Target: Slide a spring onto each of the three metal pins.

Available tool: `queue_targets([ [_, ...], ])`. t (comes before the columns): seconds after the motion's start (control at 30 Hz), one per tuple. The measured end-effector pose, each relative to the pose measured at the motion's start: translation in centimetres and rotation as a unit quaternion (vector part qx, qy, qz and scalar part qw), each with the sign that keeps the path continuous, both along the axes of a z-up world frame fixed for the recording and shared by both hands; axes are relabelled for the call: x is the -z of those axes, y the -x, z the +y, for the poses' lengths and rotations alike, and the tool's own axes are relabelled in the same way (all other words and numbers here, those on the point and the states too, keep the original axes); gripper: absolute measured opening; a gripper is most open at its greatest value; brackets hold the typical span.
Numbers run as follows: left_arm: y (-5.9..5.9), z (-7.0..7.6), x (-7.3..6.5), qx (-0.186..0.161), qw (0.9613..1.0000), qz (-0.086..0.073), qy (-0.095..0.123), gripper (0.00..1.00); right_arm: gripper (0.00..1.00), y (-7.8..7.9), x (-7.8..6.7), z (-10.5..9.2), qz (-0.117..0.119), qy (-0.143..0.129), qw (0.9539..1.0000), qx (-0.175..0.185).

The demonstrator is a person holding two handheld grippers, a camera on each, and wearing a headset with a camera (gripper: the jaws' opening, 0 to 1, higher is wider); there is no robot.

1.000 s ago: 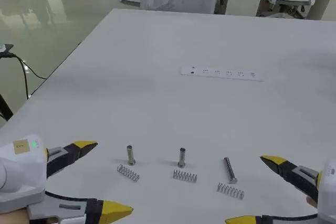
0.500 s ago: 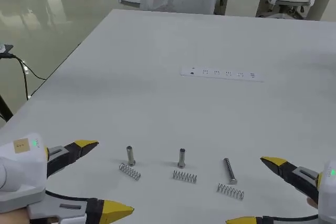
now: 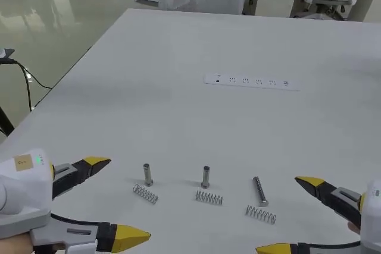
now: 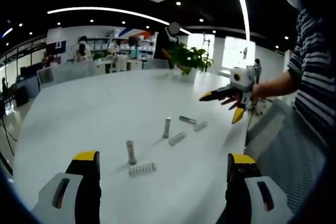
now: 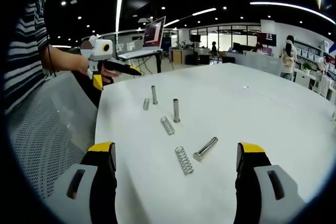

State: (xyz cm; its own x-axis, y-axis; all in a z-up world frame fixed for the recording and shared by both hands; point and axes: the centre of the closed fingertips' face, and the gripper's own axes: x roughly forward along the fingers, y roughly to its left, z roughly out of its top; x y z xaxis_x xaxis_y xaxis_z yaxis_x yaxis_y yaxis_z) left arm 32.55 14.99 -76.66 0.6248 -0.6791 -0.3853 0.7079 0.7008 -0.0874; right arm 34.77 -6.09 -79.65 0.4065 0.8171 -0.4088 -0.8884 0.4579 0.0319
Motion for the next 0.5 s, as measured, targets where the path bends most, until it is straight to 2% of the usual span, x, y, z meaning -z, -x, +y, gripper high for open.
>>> queue_targets([
  [0.5,0.21,0.34,0.21,-0.005,1.0,0.002,-0.001,0.98,0.95,0.18,0.23,0.05,0.002,0.002,1.0,-0.003],
])
